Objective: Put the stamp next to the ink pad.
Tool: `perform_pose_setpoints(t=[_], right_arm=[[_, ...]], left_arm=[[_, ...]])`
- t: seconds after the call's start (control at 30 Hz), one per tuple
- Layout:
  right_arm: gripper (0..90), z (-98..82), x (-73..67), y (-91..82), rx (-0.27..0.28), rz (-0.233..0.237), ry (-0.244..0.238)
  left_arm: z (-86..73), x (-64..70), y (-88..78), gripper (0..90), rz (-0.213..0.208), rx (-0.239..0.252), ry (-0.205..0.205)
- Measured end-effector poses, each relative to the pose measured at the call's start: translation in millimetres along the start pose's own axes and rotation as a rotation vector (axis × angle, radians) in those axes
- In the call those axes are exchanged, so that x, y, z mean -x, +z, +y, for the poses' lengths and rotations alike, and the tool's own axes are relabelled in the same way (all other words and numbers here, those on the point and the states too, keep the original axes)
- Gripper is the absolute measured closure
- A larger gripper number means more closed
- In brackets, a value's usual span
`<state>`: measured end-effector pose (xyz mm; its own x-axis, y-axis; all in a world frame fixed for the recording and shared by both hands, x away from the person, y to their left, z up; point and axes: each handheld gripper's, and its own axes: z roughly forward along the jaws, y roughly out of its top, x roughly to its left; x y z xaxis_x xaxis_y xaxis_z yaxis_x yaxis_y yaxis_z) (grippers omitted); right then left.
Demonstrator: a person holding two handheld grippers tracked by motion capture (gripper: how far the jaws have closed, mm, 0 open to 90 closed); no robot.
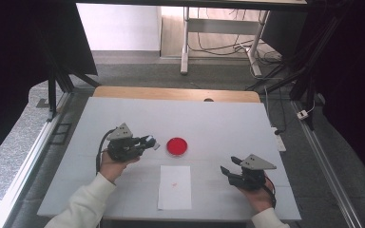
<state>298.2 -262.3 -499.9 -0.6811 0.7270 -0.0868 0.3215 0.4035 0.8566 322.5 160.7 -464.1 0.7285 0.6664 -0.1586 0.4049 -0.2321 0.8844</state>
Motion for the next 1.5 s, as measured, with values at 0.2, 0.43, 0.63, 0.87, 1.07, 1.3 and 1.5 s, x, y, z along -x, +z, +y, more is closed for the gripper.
perform_pose_setpoints(t=[0.2, 0.43, 0.63, 0.87, 1.07, 1.3, 1.5], right_arm=[[42.2, 0.0, 0.0, 0.7, -0.005, -0.006, -0.005], [42.0, -0.1, 0.3, 1.1, -0.009, -0.009, -0.004], [42.0, -0.2, 0.2, 1.5, -0.012, -0.011, -0.006], [42.0, -0.3, -0.7, 3.3, -0.021, -0.013, -0.017], [41.9, -0.5, -0.8, 3.7, -0.024, -0.014, -0.015], [41.7, -0.6, -0.3, 4.2, -0.027, -0.017, -0.021], [41.6, -0.7, 0.4, 3.9, -0.025, -0.016, -0.018]], left_arm=[[-2.8, -6.8, 9.8, 75.2, 0.049, -0.035, 0.017], [-6.2, -14.8, 23.4, 75.1, 0.087, -0.075, 0.023], [-10.3, -22.2, 31.9, 75.0, 0.1, -0.107, 0.008], [-16.3, -29.3, 45.8, 74.9, 0.106, -0.152, -0.007], [-19.4, -30.6, 56.3, 74.9, 0.104, -0.175, -0.004], [-20.1, -28.8, 67.6, 74.8, 0.097, -0.183, 0.002], [-22.1, -28.8, 71.7, 74.5, 0.093, -0.2, 0.001]])
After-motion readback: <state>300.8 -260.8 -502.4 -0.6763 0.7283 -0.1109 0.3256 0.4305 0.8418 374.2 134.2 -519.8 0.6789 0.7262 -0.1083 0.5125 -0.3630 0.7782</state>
